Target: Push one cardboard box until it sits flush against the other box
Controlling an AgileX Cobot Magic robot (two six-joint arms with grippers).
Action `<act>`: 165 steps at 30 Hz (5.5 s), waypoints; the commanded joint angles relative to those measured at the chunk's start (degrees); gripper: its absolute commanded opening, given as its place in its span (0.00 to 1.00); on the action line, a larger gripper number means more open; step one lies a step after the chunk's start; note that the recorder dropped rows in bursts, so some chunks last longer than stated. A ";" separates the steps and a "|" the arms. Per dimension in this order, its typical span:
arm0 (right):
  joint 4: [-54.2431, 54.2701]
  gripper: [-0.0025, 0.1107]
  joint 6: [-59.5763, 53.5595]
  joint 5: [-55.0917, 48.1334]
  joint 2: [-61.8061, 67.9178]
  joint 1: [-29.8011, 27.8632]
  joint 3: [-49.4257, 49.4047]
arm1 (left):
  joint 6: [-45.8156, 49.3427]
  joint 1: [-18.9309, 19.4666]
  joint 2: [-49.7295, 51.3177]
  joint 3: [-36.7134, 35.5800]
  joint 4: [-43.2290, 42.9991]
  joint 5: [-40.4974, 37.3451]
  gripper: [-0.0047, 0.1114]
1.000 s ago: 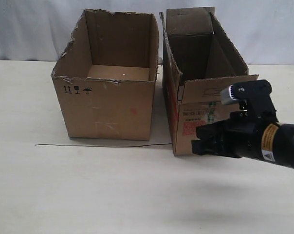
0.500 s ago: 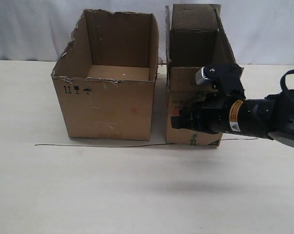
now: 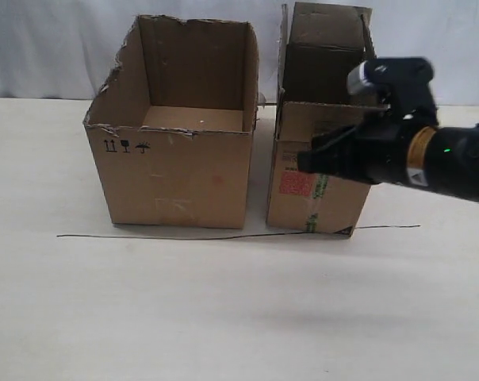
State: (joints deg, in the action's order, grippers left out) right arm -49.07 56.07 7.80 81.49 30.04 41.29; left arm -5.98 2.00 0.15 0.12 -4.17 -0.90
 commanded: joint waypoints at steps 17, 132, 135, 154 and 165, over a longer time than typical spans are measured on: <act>1.75 0.07 -3.94 -7.80 -6.00 -29.12 3.16 | -0.33 0.00 -0.15 -0.12 0.10 0.35 0.04; 66.64 0.07 -67.45 5.19 -60.78 -9.74 -41.29 | -0.33 0.00 -0.15 -0.12 -0.30 0.24 0.04; 66.64 0.07 -67.45 0.11 -69.27 -12.77 -41.29 | -0.33 0.00 -0.15 -0.12 -0.30 0.24 0.04; 66.57 0.07 -64.07 -12.08 -81.49 -26.07 -41.29 | -0.33 0.00 -0.15 -0.12 -0.09 0.33 0.04; 66.57 0.07 -64.25 -12.18 -81.49 -25.96 -41.29 | -0.33 0.00 -0.15 -0.12 -0.09 0.43 0.04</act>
State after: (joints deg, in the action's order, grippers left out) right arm 17.61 -7.94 -4.16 0.24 4.18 0.17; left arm -5.98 2.00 0.15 0.12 -4.21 -0.90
